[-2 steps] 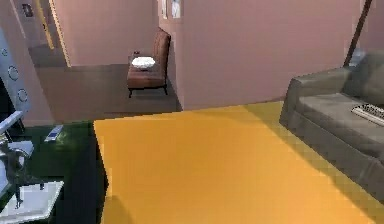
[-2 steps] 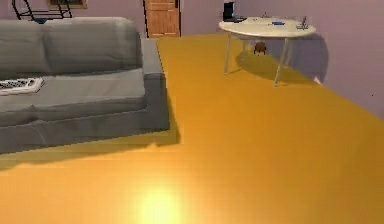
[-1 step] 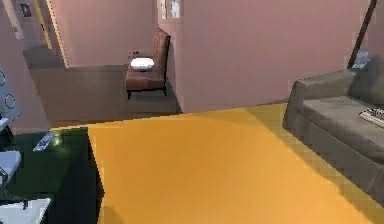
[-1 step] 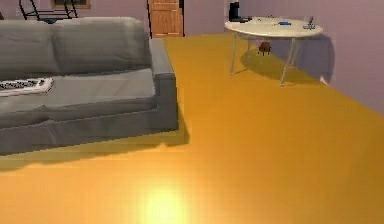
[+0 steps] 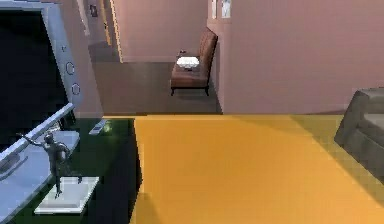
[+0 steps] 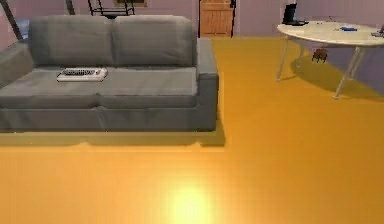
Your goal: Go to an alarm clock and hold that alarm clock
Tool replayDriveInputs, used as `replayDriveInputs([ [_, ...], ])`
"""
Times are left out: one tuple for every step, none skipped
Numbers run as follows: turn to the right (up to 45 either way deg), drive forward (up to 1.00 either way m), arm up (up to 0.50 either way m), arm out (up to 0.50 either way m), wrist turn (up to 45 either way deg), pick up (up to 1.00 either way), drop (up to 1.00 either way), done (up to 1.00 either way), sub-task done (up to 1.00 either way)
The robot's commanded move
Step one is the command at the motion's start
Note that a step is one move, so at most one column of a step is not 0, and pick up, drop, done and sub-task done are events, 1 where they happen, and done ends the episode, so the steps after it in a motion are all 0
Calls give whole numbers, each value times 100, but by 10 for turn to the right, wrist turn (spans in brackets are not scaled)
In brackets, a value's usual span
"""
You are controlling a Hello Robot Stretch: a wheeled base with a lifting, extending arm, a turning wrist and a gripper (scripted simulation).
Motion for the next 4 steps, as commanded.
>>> replayDriveInputs([
  [0,100,0,0,0,0,0,0,0],
  [0,60,0,0,0,0,0,0,0],
  [-300,0,0,0,0,0,0,0,0],
  [0,100,0,0,0,0,0,0,0],
])
